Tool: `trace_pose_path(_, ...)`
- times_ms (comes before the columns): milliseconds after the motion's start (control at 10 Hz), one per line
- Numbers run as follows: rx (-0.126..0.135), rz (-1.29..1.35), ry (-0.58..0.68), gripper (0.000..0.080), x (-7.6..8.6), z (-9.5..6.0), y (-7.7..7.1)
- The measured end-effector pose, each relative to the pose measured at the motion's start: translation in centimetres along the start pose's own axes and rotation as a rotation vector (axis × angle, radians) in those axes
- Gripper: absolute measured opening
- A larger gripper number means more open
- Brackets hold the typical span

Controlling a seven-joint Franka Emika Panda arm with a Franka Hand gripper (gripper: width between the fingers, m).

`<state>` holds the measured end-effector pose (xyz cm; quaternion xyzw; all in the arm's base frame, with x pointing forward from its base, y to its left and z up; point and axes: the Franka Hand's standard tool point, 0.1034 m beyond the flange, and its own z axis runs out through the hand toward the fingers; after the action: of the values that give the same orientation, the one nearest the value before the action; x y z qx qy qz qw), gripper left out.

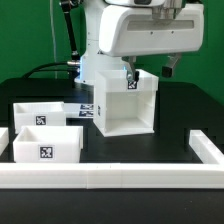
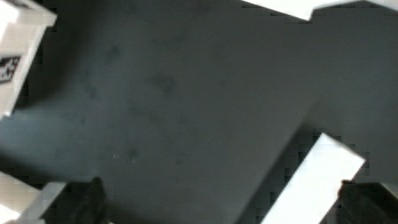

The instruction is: Assemble drawer

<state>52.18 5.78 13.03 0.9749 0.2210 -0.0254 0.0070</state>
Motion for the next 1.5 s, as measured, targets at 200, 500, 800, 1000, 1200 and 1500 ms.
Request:
trace_pose_path(200, -0.005, 0.114, -0.01, 0.0649, -1.5, -0.5, -1.3)
trace_pose_path(500, -0.014, 0.091, -0.016, 0.0649, -4.8, -1.5, -2.9)
trace_pose_path(800, 0.001, 0.12, -0.042, 0.0649, -9.0, 0.1, -4.5)
trace_pose_path(1000, -0.002, 0.121, -0.028, 0.0649, -8.2, -0.4, -4.2)
trace_pose_path(1200, -0.001, 0.122, -0.03, 0.0649, -8.3, -0.3, -4.2)
trace_pose_path(1500, 0.027, 0.188, -0.051, 0.0649, -10.1, 1.4, -5.9)
